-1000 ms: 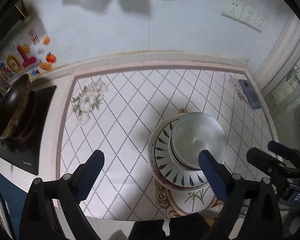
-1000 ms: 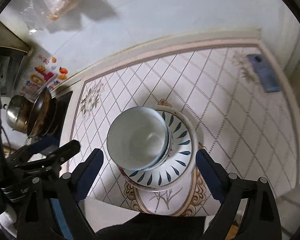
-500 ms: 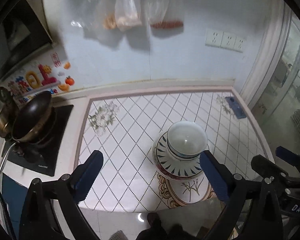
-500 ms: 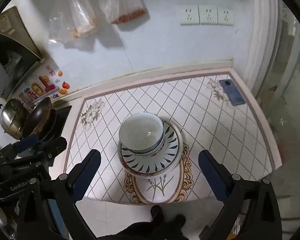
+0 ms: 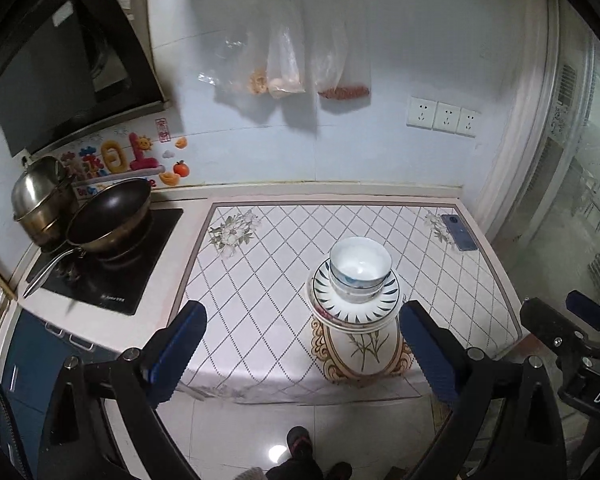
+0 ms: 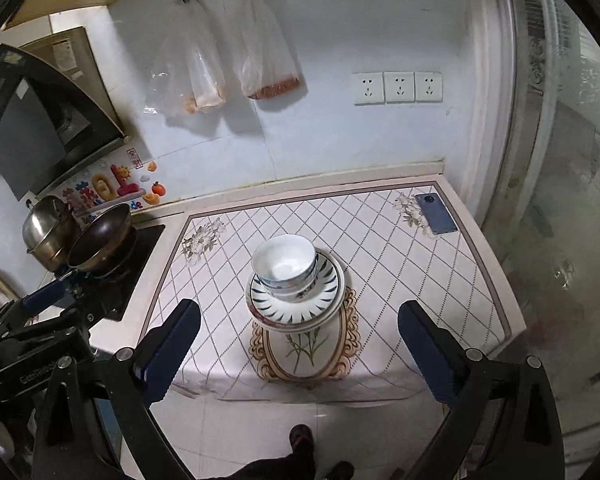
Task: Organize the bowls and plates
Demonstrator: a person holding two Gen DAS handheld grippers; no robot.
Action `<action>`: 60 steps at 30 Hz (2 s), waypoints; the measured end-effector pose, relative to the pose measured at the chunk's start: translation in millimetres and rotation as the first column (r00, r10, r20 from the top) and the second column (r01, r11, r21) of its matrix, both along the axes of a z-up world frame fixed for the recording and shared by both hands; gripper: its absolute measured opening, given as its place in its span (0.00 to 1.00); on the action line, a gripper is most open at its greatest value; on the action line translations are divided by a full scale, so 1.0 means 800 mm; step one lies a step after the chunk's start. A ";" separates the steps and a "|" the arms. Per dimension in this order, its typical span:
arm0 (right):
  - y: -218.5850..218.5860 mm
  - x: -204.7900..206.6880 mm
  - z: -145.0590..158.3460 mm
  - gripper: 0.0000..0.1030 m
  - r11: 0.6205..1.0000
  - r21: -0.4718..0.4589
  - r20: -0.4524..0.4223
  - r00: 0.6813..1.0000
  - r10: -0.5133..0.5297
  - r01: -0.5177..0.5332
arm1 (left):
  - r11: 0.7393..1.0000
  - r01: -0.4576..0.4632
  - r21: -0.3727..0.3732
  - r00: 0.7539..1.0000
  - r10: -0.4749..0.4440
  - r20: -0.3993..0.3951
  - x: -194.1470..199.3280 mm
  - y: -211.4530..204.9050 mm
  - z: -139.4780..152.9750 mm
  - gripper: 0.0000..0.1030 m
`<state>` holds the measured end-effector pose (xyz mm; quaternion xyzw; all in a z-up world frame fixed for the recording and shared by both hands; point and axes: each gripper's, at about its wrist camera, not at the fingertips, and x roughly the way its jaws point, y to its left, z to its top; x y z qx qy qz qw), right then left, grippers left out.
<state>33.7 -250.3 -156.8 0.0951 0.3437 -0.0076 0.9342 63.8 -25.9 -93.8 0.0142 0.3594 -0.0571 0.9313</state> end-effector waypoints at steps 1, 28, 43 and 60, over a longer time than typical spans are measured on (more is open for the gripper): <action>-0.001 -0.008 0.001 0.98 1.000 -0.005 0.004 1.000 -0.001 0.001 | 1.000 -0.004 -0.002 1.000 0.004 0.005 -0.009 0.001 0.002 0.96; 0.025 -0.085 0.019 0.99 0.997 -0.072 0.069 0.997 0.022 -0.017 | 0.999 -0.043 -0.005 0.997 0.043 0.061 -0.080 0.038 0.005 0.96; 0.010 -0.082 0.020 0.99 0.998 -0.070 0.074 0.997 -0.002 0.007 | 0.999 -0.033 -0.009 0.997 0.034 0.075 -0.079 0.037 0.012 0.96; 0.010 -0.079 0.019 0.99 0.998 -0.069 0.068 0.998 0.000 0.005 | 0.999 -0.041 -0.003 0.996 0.041 0.082 -0.079 0.036 0.012 0.96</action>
